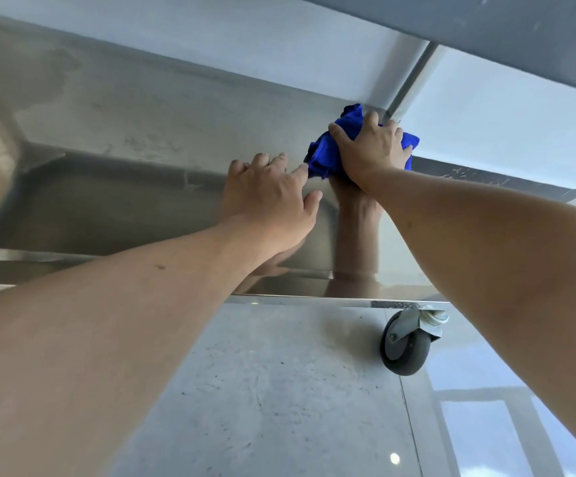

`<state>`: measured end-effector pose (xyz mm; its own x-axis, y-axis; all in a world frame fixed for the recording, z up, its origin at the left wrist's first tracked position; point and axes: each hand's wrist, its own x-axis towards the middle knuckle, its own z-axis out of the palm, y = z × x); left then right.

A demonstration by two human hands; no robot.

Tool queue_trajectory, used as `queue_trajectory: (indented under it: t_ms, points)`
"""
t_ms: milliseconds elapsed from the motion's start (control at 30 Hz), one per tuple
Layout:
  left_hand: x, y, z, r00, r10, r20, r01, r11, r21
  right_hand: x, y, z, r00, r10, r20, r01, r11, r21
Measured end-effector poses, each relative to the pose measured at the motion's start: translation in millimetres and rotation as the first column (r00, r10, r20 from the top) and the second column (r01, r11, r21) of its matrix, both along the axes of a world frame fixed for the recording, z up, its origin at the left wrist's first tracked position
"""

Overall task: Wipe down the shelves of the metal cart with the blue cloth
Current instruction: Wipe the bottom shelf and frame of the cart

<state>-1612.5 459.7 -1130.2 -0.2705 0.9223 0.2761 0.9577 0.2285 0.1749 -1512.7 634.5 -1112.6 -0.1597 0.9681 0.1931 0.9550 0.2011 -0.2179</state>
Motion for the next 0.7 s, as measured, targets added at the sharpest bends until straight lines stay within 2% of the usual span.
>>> queue_trajectory:
  t_ms: [133, 233, 300, 333, 500, 700]
  points:
    - [1, -2, 4, 1.000, -0.005, 0.018, 0.006, 0.998, -0.061, 4, 5, 1, 0.998, 0.066, -0.003, -0.066, 0.997, -0.046]
    - [-11, -5, 10, 0.988, -0.072, 0.138, 0.095, 0.981, -0.168, 1, 9, 5, 0.994, 0.090, 0.058, -0.085, 0.993, -0.087]
    - [-27, -13, 17, 0.953, -0.096, 0.288, 0.132, 0.986, -0.105, -2, 7, 4, 0.991, 0.090, 0.099, -0.079, 0.991, -0.108]
    - [-36, -19, 19, 0.947, -0.087, 0.308, 0.109, 0.992, -0.056, -3, 4, 4, 0.990, 0.092, 0.110, -0.079, 0.990, -0.114]
    - [-88, -58, 20, 0.999, 0.041, 0.017, -0.042, 0.997, 0.072, -28, -17, 4, 0.981, 0.151, 0.118, -0.133, 0.980, -0.147]
    - [-126, -97, 22, 0.991, 0.131, 0.032, -0.133, 0.987, 0.092, -94, -51, 6, 0.958, 0.259, 0.121, -0.240, 0.958, -0.156]
